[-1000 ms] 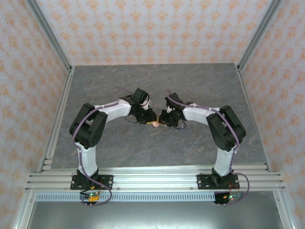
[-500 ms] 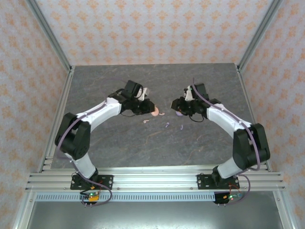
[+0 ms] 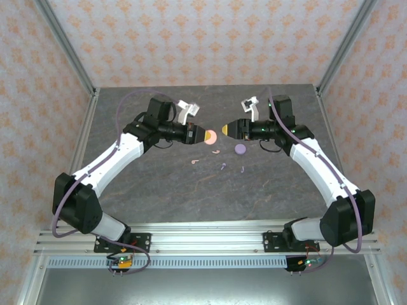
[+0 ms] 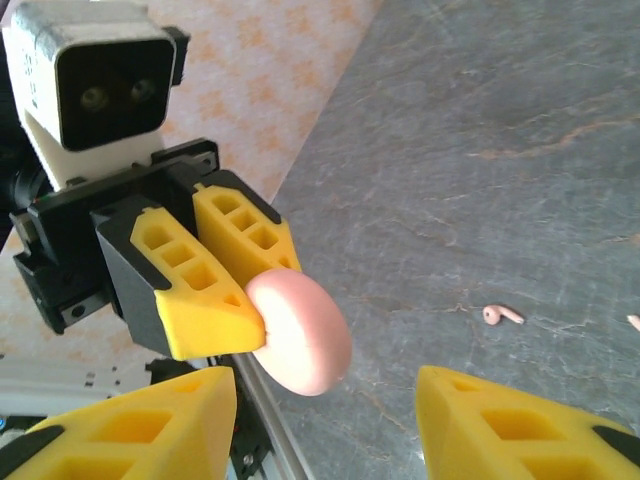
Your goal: Insert the wireless bluetooth earbuds into the charging case
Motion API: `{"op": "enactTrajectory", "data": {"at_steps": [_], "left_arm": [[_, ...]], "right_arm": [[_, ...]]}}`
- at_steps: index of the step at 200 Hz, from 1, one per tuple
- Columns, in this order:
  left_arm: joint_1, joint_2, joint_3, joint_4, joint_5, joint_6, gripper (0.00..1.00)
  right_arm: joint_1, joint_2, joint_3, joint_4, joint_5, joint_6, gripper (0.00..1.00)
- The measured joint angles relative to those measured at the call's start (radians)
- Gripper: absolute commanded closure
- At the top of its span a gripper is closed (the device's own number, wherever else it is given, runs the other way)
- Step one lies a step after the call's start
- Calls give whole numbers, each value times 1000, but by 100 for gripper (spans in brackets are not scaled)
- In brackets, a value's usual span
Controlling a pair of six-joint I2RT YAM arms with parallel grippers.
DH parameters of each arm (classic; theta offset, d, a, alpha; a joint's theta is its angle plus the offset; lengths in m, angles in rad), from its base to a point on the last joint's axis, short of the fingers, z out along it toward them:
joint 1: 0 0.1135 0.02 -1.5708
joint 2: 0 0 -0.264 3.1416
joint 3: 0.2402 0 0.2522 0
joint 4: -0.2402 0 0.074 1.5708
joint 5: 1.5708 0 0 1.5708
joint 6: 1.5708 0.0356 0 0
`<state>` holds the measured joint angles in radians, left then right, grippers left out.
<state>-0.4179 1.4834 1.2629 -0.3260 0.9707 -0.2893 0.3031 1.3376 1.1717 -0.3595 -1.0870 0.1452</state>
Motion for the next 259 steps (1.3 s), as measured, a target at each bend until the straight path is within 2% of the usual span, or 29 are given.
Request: {"op": "enactTrajectory", "data": {"at_steps": [58,119,164,218,228,238,259], "left_arm": [[0,-20,36,-49,95,66,85],[-5,-31,46,-83,114,83,85],[-14,-48,46,-90,124,89,85],[-15,-54,47,-100,126,94,84],[-15,-55,47,-103,126,94,78],[-15,-58,47,-104,125,95,64],[-24,-68,44,-90,102,72,48]], "right_arm": [[33,17,75,-113,-93,-109,50],[67,65,113,-190,-138,-178,55],[84,92,140,-217,-170,-206,62],[89,96,147,-232,-190,-226,77],[89,96,147,-232,-192,-225,78],[88,96,147,-228,-193,-220,78],[91,85,129,-175,-187,-179,79]]}}
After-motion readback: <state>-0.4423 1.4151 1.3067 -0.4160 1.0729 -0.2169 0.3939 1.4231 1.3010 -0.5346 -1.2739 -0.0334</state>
